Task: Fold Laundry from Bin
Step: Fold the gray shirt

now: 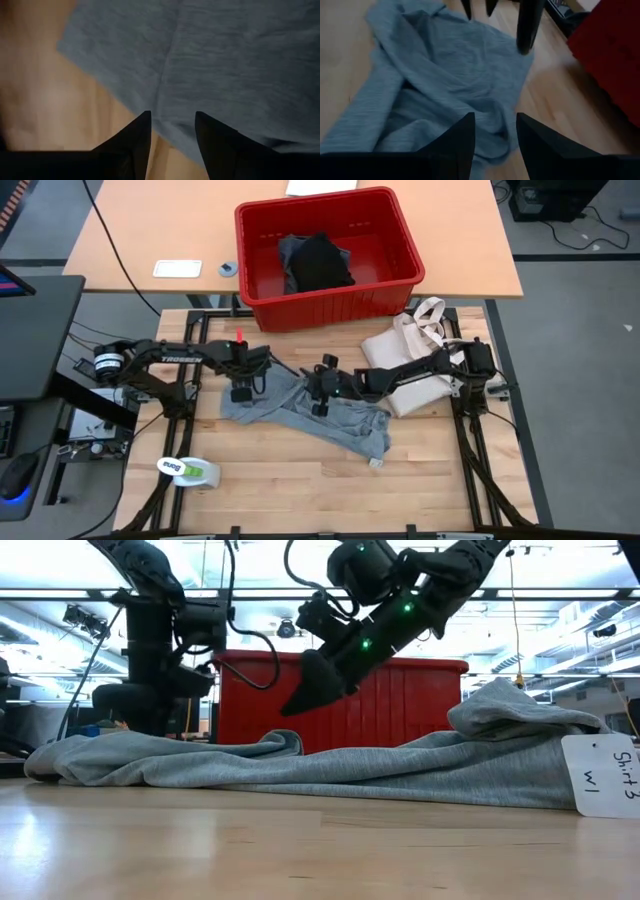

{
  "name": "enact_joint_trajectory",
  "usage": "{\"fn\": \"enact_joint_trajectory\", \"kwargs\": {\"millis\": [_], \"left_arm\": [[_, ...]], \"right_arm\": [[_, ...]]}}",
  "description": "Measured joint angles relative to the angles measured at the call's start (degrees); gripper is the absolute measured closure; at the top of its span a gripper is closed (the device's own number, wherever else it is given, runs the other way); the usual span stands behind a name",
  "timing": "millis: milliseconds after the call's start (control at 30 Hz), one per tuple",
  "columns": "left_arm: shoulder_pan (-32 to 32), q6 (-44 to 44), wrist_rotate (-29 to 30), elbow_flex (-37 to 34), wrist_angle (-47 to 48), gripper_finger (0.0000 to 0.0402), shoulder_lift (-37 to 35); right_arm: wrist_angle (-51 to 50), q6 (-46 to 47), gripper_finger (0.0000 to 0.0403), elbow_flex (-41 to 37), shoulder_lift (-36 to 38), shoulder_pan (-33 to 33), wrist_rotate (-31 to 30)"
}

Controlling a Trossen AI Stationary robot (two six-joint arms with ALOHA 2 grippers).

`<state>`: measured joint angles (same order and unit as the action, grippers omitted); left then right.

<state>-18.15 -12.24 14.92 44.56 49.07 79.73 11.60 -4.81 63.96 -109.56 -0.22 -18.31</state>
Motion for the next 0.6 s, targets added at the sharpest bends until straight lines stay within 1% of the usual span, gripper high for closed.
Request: {"fn": "enact_joint_trajectory", "kwargs": {"millis": [133, 300, 467, 600], "left_arm": [[-2.0, -4.6, -2.2, 0.0, -1.4, 0.0242, 1.0], [-2.7, -9.8, -2.2, 0.0, -2.3, 0.0242, 1.4], [-2.7, -10.4, -2.2, 0.0, -3.0, 0.0243, 1.6], [-3.4, -10.4, -2.6, 0.0, -4.2, 0.0253, 3.9]], "right_arm": [[0.0, -2.4, 0.0251, 0.0, 0.0, -0.9, 2.4], [1.0, -4.8, 0.0251, 0.0, 0.0, -1.6, 2.6], [2.1, -5.9, 0.0251, 0.0, 0.0, -2.2, 3.7], [3.1, -7.1, 0.0251, 0.0, 0.0, -2.3, 5.6]]}}
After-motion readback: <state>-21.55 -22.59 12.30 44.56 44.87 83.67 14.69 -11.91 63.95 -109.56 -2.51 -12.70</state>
